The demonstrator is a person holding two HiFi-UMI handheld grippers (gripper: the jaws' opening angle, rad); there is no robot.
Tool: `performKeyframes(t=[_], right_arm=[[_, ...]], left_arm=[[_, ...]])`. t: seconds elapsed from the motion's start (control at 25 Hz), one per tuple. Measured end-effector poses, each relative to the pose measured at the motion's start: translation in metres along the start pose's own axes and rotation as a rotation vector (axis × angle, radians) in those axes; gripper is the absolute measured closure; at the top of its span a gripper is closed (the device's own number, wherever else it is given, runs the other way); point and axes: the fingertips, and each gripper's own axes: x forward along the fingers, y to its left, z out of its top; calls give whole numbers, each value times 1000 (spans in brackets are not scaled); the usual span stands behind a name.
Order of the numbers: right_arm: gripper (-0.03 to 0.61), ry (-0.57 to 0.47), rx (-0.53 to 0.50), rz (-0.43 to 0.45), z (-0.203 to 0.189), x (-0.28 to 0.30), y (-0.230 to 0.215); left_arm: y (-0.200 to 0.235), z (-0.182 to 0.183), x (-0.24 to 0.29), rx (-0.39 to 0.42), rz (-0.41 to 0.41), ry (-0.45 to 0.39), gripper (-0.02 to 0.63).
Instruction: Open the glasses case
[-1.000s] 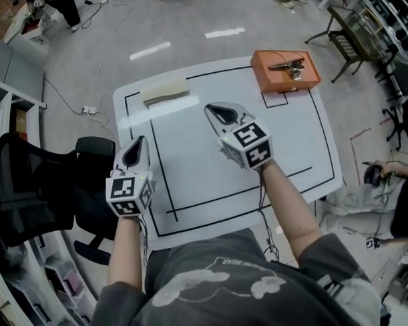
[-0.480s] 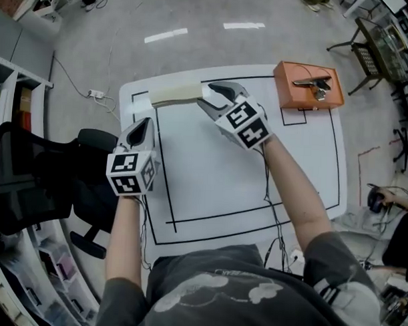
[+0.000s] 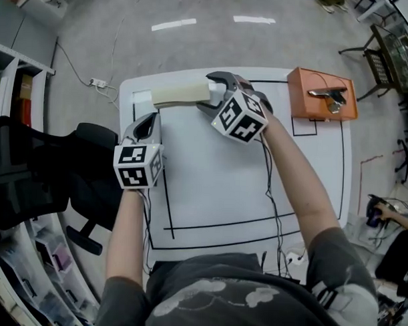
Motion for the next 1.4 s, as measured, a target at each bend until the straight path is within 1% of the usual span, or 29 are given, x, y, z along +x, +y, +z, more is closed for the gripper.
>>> performKeyframes(t=[0.04,0.12,0.28,0.48,0.6,0.72,0.76,0.84,0.96,1.04,1.2,1.4], right_arm=[[290,5,-24,2,0,4,2],[312,15,-65,-1,-1,11,4],[316,62,-142,14,-6,22,8],[352,80,-197,39,-7,23,12],[390,72,-219,65,-2,22,14],[432,66,-215,69,3,19,14],[456,57,-206,61,6,17,13],[505,35,-191,28,13,12,6],[537,27,-215,-20,20,10,-3],[541,25,-223,-44,23,11,-8],[541,3,-172,-89,26,12,-18],[518,-26,-128,-133,27,13,-29]], left_arm=[[0,-2,2,-1,0,3,613],[2,-4,7,2,1,10,614],[8,-6,13,-15,2,20,613],[10,-8,20,-20,5,40,612],[12,-9,22,-30,2,41,612],[12,-11,23,-33,3,47,614],[11,-12,23,-34,4,49,613],[11,-13,23,-35,3,52,613],[11,-13,22,-35,-1,53,614],[12,-14,21,-36,2,56,613],[13,-13,20,-39,7,59,613],[15,-10,18,-48,11,46,614]])
